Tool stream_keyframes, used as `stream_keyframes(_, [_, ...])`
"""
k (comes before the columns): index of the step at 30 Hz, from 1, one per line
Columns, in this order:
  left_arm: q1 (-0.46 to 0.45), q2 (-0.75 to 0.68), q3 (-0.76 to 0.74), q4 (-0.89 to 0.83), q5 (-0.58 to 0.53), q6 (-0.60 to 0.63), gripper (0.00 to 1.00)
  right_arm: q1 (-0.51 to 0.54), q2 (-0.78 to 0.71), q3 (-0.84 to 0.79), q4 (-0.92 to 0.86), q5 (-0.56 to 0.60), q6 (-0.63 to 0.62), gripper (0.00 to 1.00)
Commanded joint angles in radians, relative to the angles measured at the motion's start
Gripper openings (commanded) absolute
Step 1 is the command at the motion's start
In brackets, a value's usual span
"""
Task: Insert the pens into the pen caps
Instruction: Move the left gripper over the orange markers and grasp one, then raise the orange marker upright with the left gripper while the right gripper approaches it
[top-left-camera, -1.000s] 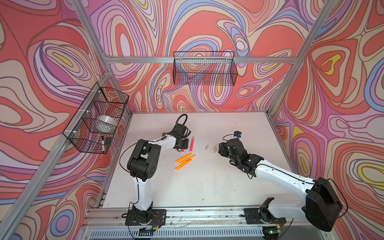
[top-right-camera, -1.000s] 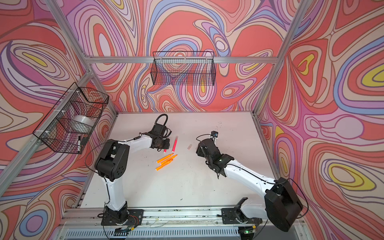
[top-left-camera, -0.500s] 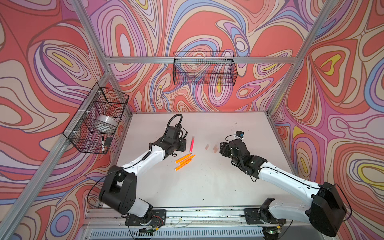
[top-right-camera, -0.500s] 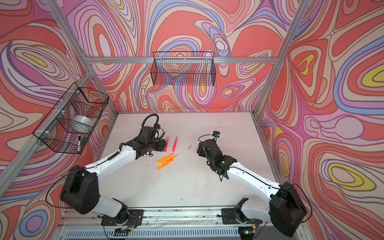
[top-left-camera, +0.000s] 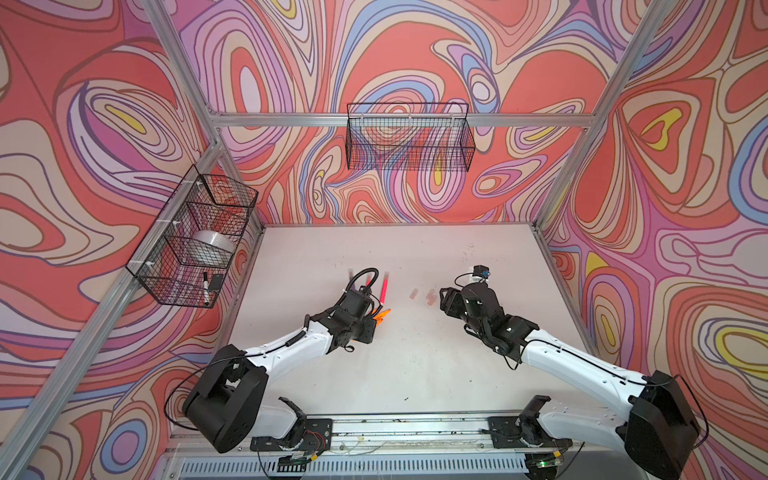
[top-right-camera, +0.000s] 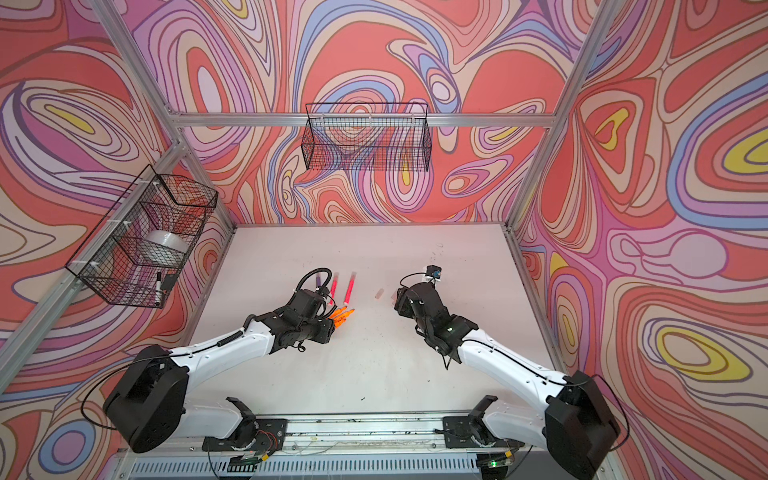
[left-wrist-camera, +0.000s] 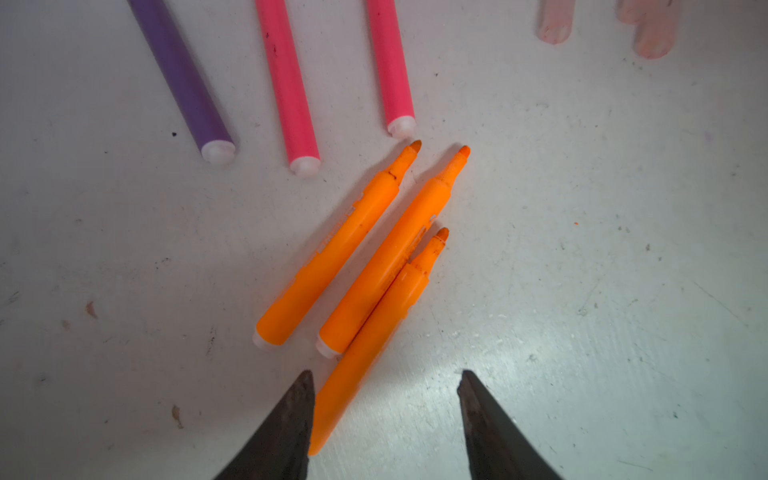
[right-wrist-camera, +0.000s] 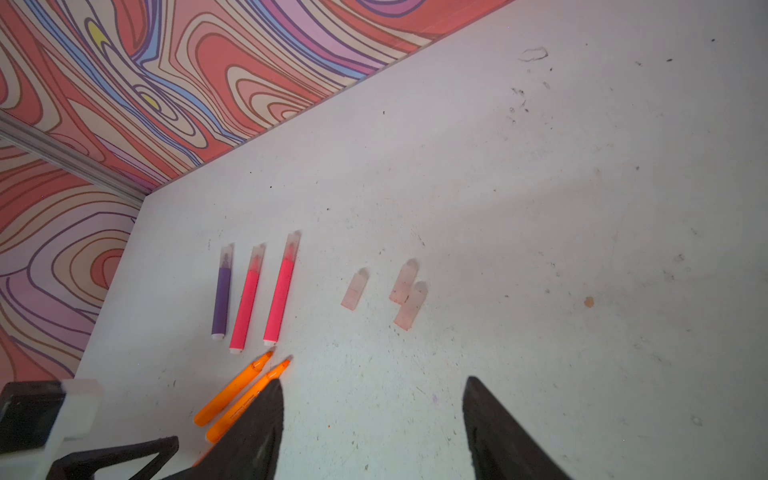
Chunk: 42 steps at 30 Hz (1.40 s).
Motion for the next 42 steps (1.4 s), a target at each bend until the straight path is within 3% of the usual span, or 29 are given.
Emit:
stream_keyframes(1, [-0.006,0.036,0.018,-0.002,-0.034,-0.029,0.57,-0.006,-0.032,-0.015,-0.029,-0.027,0.016,0.70])
stream_keyframes(13, [-0.044,0.135,0.062,-0.058,-0.033,-0.067,0.44,-0.006,-0.097,-0.055,-0.051,-0.079,0.039,0.69])
stream_keyframes(22, [-0.084,0.217,0.123,-0.102,-0.044,-0.061,0.42,-0.007,-0.126,-0.069,-0.065,-0.086,0.049,0.69])
stream_keyframes(38, [-0.131,0.356,0.213,-0.183,-0.069,-0.054,0.17,-0.006,-0.131,-0.060,-0.077,-0.087,0.049,0.69])
stream_keyframes(42, [-0.131,0.342,0.211,-0.164,-0.042,-0.053,0.06,-0.006,-0.140,-0.067,-0.051,-0.094,0.059,0.69])
